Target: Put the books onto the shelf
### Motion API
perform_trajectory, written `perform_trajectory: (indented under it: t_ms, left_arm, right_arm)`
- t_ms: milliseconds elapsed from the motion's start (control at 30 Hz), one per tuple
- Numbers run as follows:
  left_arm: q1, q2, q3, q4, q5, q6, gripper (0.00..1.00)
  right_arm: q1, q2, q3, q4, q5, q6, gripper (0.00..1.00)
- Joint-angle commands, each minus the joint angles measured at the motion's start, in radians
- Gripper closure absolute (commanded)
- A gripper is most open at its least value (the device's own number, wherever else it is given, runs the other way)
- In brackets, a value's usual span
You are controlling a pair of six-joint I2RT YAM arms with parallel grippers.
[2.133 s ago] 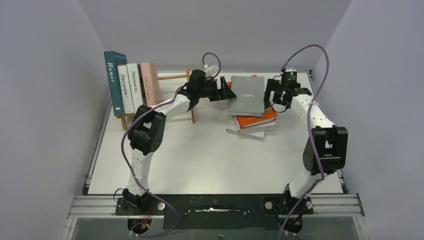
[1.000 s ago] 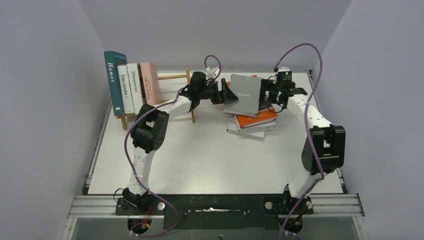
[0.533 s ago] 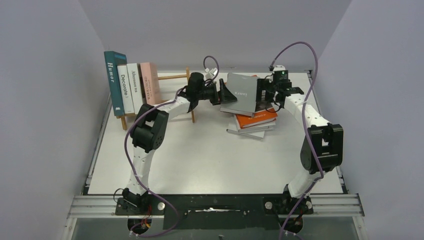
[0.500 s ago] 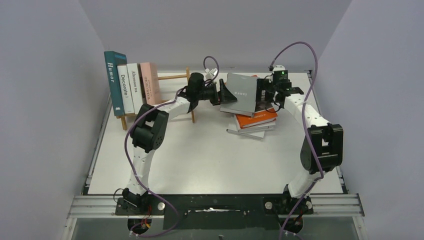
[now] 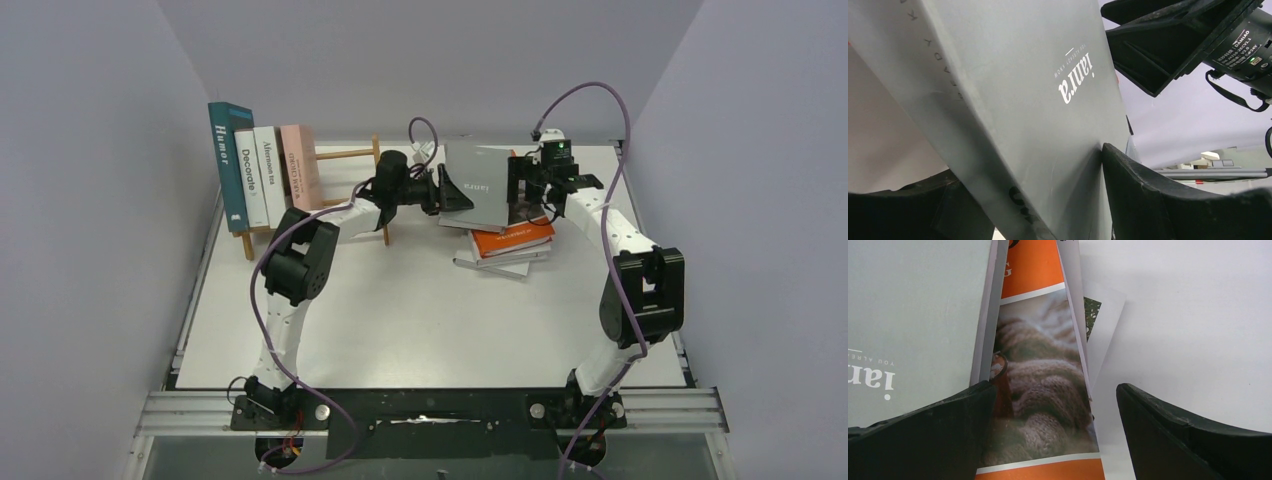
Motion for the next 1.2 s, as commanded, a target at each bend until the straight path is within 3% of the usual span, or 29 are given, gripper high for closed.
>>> perform_trajectory:
  t_ms: [0, 367, 733, 867, 1167]
  left_arm:
    - [-0.02, -0.089, -0.009, 0.087, 0.025, 0.032, 0.42]
    - [-0.009, -0.241, -0.052, -0.038, -0.029, 0.137, 0.51]
    - [0.052, -0.489, -0.028, -0.25, -0.193, 0.303, 0.84]
    - [0.082, -0.615, 0.005, -0.374, -0.379, 0.406, 1.0]
    - [0.195, -0.946, -0.218, -0.428, -0.885, 0.616, 1.0]
  right_arm:
    - [0.036, -0.027, 0.019, 0.076, -0.034, 0.008, 0.02]
    - [0.071, -0.08, 0.02, 0.078, -0.016, 0.014, 0.02]
    - [0.07, -0.21, -0.036, 0.105, 0.122, 0.058, 0.02]
    - [0.058, -0.235, -0.065, 0.098, 0.136, 0.066, 0.02]
    - [0.047, -0.295, -0.133, 0.099, 0.118, 0.077, 0.02]
